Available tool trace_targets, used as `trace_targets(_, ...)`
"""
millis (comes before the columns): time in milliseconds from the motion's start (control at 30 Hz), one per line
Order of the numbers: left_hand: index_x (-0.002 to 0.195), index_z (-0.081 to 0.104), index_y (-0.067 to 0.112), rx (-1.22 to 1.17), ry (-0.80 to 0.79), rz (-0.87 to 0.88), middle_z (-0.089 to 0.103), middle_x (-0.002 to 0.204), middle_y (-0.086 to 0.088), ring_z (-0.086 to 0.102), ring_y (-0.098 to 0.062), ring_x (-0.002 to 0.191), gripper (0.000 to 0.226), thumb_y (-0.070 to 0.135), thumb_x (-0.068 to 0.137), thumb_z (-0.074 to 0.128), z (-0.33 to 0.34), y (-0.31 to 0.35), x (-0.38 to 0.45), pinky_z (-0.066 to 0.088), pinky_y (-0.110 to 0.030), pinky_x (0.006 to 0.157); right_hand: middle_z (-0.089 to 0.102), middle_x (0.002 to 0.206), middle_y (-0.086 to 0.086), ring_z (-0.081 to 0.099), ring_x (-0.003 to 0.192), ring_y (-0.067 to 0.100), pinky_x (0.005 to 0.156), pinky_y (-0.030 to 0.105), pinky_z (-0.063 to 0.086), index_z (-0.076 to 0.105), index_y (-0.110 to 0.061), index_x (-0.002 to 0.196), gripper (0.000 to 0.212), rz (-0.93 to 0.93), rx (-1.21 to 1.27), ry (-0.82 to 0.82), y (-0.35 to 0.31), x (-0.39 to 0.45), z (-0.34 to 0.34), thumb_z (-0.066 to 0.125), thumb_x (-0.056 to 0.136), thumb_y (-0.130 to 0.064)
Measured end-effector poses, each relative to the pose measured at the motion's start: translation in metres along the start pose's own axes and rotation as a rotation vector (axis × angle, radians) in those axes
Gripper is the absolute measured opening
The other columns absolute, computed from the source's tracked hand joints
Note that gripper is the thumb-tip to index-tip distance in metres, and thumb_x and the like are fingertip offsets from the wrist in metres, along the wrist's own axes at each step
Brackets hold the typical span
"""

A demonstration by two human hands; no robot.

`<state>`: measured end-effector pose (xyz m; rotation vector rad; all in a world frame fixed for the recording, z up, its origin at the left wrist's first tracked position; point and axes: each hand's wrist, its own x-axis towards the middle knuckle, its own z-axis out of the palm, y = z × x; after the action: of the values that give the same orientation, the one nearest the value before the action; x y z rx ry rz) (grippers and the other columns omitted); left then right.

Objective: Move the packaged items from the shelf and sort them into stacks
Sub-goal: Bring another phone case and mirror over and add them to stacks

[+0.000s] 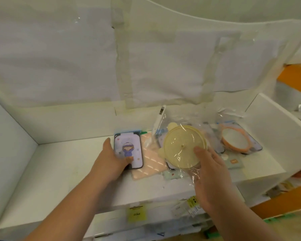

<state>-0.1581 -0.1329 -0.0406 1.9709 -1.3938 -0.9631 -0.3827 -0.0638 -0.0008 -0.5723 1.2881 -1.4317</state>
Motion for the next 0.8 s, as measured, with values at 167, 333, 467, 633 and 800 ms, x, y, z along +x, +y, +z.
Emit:
trace_targets(167, 0.126, 0.061, 0.013, -0.323, -0.057, -0.109, 0.074, 0.111, -0.008, 0.072, -0.025, 0.092, 0.034, 0.018, 0.092, 0.065, -0.013, -0.005, -0.005, 0.055, -0.043, 0.089, 0.073, 0.115, 0.009, 0.069, 0.107, 0.027, 0.102, 0.046, 0.049, 0.058, -0.016, 0.128, 0.030, 0.163, 0.249, 0.043, -0.007, -0.003, -0.012, 0.053, 0.098, -0.019)
trace_targets(333, 0.110, 0.061, 0.010, -0.584, -0.173, -0.101, 0.078, 0.100, -0.011, 0.073, -0.032, 0.094, 0.015, 0.006, 0.098, 0.053, -0.010, 0.034, -0.037, 0.055, -0.049, 0.092, 0.077, 0.106, 0.007, 0.074, 0.095, 0.022, 0.086, 0.037, 0.054, 0.058, -0.014, 0.124, 0.026, 0.153, 0.362, 0.034, -0.023, -0.013, -0.027, 0.049, 0.100, -0.018)
trace_targets(467, 0.110, 0.062, 0.012, -0.696, -0.223, -0.050, 0.079, 0.096, -0.009, 0.074, -0.029, 0.091, 0.019, 0.002, 0.097, 0.051, 0.000, 0.070, -0.069, 0.053, -0.049, 0.092, 0.074, 0.115, 0.012, 0.067, 0.112, 0.029, 0.107, 0.046, 0.044, 0.058, -0.011, 0.127, 0.031, 0.142, 0.422, 0.004, -0.037, -0.019, -0.049, 0.051, 0.098, -0.021)
trace_targets(633, 0.109, 0.066, 0.011, -0.770, -0.328, -0.007, 0.079, 0.096, -0.010, 0.077, -0.023, 0.081, 0.025, -0.003, 0.095, 0.052, 0.035, 0.113, -0.097, 0.059, -0.037, 0.076, 0.074, 0.114, 0.012, 0.071, 0.106, 0.025, 0.095, 0.043, 0.051, 0.058, -0.016, 0.120, 0.024, 0.065, 0.512, 0.031, -0.065, -0.033, -0.092, 0.047, 0.099, -0.015)
trace_targets(800, 0.109, 0.065, 0.007, -0.770, -0.441, 0.021, 0.078, 0.099, -0.015, 0.076, -0.029, 0.083, 0.030, -0.010, 0.090, 0.049, 0.086, 0.157, -0.122, 0.062, -0.031, 0.057, 0.074, 0.114, 0.012, 0.070, 0.107, 0.029, 0.096, 0.049, 0.048, 0.062, -0.020, 0.118, 0.030, -0.013, 0.556, 0.083, -0.092, -0.053, -0.153, 0.048, 0.093, -0.011)
